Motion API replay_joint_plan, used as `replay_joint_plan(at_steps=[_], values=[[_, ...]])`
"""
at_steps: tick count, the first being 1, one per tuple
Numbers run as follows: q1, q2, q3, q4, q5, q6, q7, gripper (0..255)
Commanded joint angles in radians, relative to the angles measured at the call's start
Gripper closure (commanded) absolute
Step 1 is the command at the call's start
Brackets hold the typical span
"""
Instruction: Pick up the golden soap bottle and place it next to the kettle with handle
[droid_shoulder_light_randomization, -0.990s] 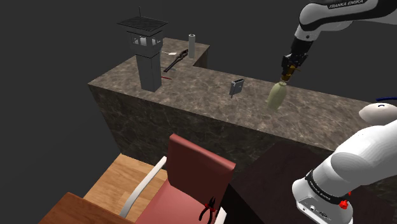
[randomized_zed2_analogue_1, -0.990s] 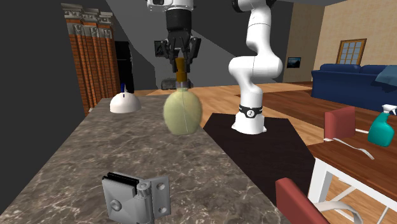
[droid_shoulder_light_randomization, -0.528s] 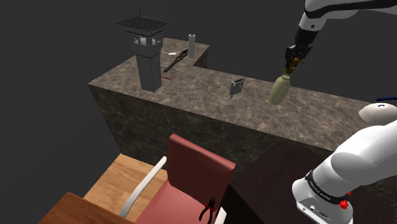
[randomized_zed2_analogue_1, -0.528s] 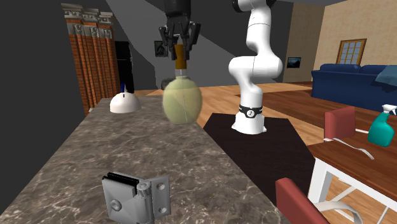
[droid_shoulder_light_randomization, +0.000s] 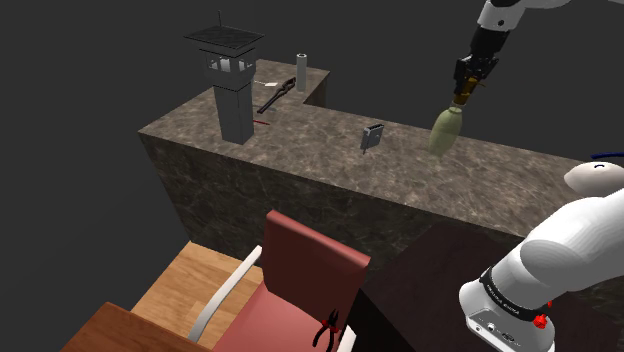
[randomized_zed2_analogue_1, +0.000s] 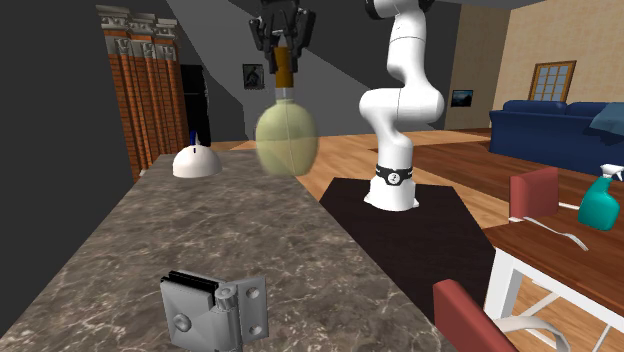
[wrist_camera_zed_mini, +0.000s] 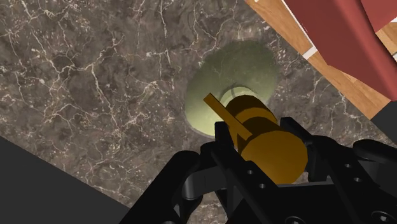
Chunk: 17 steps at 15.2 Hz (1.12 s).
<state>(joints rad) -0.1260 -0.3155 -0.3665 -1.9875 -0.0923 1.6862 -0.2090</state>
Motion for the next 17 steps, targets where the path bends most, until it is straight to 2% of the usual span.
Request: replay_joint_plan(at_steps=[1,17], values=[[0.002,0.006,0.001,0.034,0.003,-0.028,-0.001,255],[0.01,0.069,0.0,0.314,0.024,-0.247,-0.016,255]])
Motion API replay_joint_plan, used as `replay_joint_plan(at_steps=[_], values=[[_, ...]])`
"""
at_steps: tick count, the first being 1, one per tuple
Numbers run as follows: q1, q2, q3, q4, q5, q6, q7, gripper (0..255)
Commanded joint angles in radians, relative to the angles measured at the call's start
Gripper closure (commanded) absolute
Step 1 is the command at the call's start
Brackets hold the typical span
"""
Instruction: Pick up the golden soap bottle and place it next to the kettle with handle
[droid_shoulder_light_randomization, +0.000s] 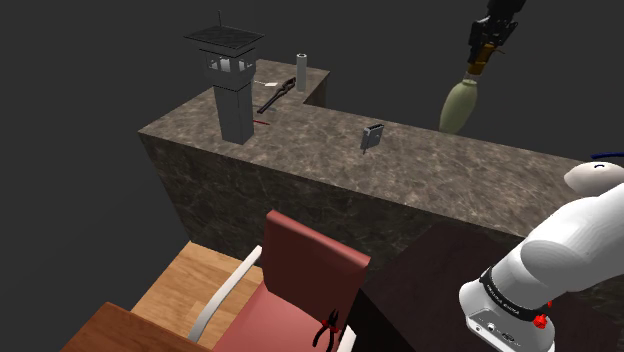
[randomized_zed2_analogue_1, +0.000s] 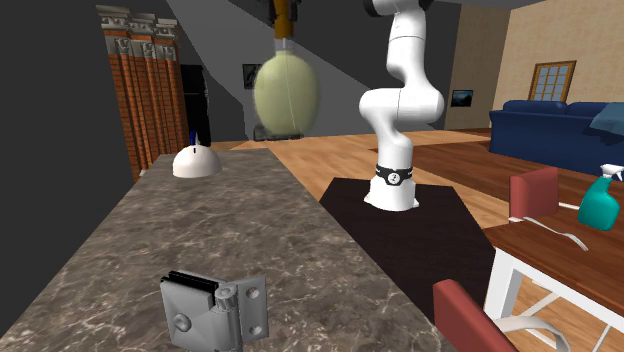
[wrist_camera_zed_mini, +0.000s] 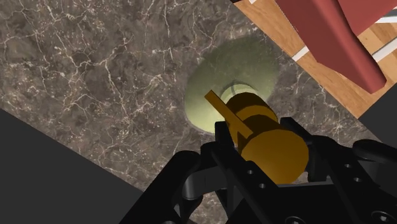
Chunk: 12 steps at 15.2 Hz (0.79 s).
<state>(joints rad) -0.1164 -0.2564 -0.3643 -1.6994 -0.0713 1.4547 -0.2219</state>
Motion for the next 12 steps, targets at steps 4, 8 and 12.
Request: replay_joint_plan(at_steps=[4,8,12], values=[[0.002,0.037,-0.006,0.109,0.011,-0.074,-0.01,255],[0.002,0.07,-0.011,0.2,0.021,-0.134,-0.019,255],[0.001,0.109,-0.02,0.301,0.034,-0.198,-0.03,255]])
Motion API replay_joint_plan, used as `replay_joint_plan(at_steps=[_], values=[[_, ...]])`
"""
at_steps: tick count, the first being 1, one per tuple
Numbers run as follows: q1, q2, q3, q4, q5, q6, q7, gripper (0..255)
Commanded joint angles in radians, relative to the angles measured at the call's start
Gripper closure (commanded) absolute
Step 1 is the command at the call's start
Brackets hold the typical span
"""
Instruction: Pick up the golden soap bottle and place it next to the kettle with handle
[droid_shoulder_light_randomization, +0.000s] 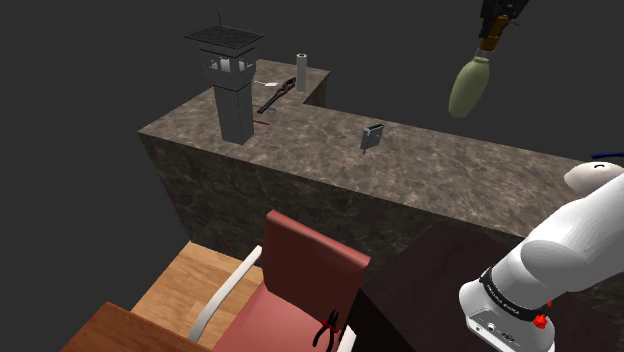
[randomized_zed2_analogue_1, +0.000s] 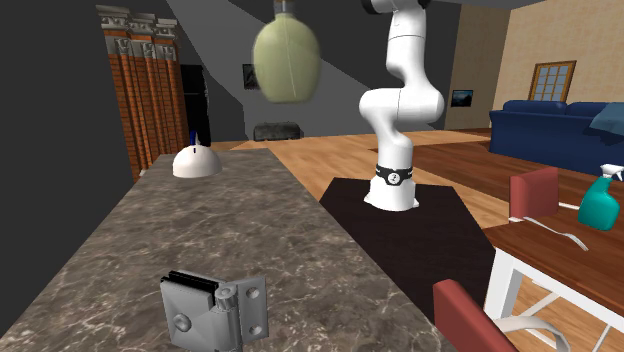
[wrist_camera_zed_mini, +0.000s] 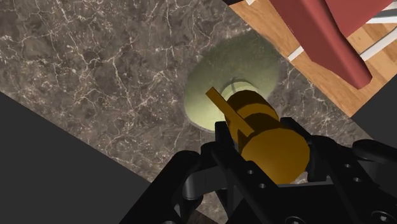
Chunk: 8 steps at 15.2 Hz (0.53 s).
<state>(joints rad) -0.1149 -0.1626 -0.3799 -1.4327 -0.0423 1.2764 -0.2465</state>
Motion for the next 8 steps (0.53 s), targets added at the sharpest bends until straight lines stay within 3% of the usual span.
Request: replay_joint_plan(at_steps=[1,3,8], values=[[-0.002,0.026,-0.006,0.061,0.009,-0.036,-0.008,255],[-0.003,0.045,-0.011,0.106,0.016,-0.063,-0.014,255],[-0.052,0.014,-0.079,0.047,-0.007,-0.031,-0.135,255]])
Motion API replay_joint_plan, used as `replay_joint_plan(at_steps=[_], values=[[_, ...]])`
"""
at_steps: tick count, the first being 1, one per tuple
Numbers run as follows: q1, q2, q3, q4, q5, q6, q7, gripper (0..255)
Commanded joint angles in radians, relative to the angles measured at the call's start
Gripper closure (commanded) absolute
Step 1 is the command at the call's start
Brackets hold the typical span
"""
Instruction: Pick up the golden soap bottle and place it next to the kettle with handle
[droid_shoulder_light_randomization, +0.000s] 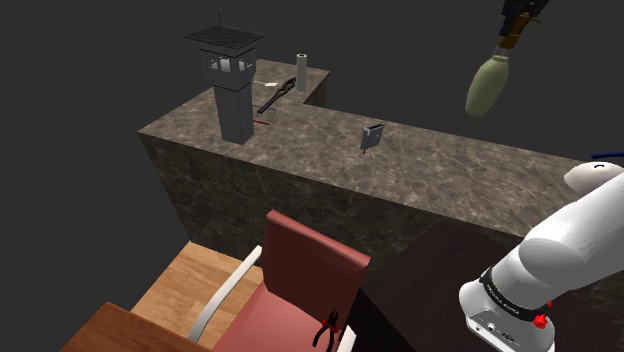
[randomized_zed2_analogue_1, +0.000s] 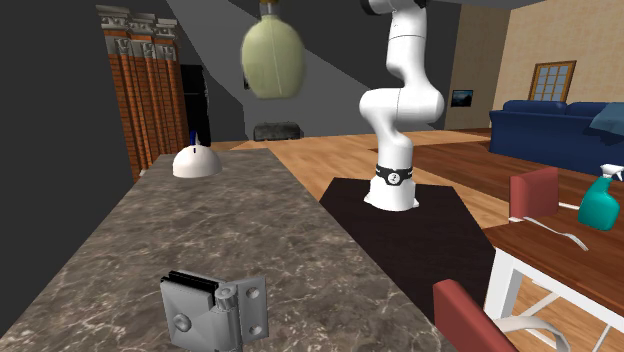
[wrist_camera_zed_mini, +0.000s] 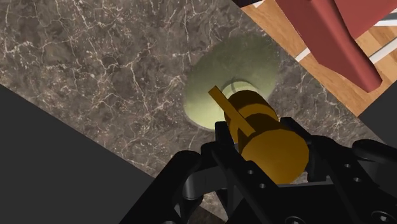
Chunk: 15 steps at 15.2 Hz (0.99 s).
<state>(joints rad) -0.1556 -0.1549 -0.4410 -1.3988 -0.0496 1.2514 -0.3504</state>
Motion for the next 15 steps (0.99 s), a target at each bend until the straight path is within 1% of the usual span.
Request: replay_joint_plan(at_steps=[1,5,9,12,15], values=[[-0.021,0.004,-0.034,0.006,-0.003,0.0,-0.057,255],[-0.061,0.009,-0.098,-0.009,-0.01,0.022,-0.162,255],[-0.105,0.037,-0.169,-0.003,-0.004,0.042,-0.275,255],[-0.141,0.076,-0.227,0.017,0.015,0.055,-0.366,255],[-0.186,0.132,-0.286,0.051,0.048,0.064,-0.463,255]])
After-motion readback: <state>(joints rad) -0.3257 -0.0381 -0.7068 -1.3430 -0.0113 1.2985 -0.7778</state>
